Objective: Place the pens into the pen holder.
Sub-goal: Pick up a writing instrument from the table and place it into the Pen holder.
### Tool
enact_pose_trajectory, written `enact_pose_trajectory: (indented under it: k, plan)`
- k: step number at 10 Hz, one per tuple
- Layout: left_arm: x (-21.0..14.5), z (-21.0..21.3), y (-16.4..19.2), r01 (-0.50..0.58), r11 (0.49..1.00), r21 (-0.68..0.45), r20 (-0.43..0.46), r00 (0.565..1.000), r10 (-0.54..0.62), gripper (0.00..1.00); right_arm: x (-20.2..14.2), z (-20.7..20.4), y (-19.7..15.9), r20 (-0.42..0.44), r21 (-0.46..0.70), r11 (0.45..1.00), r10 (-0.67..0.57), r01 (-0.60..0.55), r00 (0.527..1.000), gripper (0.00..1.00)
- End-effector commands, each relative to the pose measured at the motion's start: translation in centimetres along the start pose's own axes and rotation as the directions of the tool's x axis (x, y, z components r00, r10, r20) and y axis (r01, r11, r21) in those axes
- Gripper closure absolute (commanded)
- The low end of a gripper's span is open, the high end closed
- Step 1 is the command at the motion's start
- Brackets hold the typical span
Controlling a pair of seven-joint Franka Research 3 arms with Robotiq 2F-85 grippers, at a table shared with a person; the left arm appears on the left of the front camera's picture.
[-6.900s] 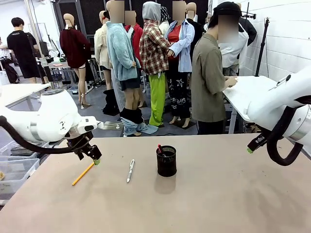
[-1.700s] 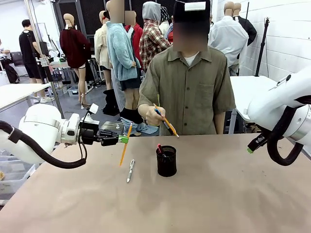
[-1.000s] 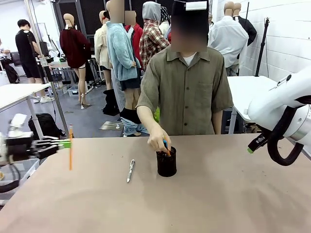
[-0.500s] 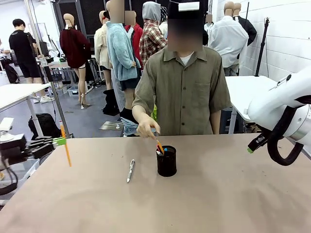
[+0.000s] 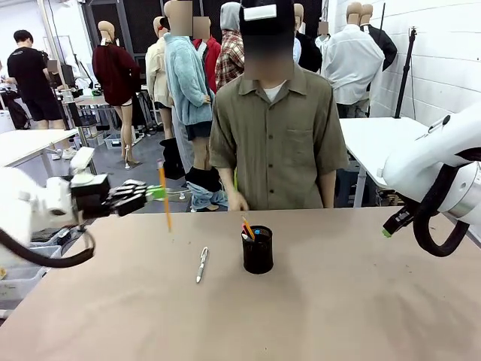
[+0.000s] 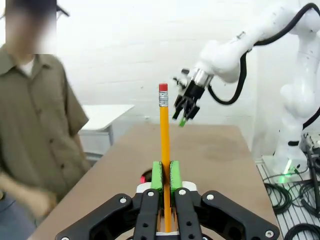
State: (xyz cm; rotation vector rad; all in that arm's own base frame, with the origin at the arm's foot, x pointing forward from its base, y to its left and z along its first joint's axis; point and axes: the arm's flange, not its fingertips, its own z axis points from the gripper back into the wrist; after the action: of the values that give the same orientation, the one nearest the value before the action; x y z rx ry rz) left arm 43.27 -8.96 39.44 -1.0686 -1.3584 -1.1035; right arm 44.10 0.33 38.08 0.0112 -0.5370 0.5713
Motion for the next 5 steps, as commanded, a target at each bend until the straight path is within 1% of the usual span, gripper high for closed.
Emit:
enact_pose_trajectory:
  k: [1, 2, 3, 4, 5]
  plan:
    - [0.6, -4.1, 1.8, -0.037, 0.999, 0.005, -0.005, 0.999, 0.037, 1.00, -0.2, -0.1, -0.1, 0.022, 0.002, 1.000, 0.003, -0.003, 1.000, 0.33]
    - [0.6, -6.0, 2.0, -0.061, 0.998, -0.026, -0.037, 0.997, 0.060, 1.00, -0.2, -0.1, -0.1, 0.022, 0.002, 1.000, 0.003, -0.003, 1.000, 0.33]
    - [0.8, -6.6, 1.6, -0.062, 0.998, -0.025, -0.033, 0.998, 0.061, 1.00, -0.2, -0.1, -0.1, 0.022, 0.002, 1.000, 0.003, -0.003, 1.000, 0.33]
    - [1.2, -7.1, 1.2, -0.083, 0.995, 0.062, -0.182, 0.979, 0.093, 1.00, -0.2, -0.1, -0.1, 0.022, 0.002, 1.000, 0.003, -0.003, 1.000, 0.33]
    - [0.9, -6.5, 1.2, -0.038, 0.998, -0.042, -0.019, 0.999, 0.037, 1.00, -0.2, -0.1, -0.1, 0.022, 0.002, 1.000, 0.003, -0.003, 1.000, 0.33]
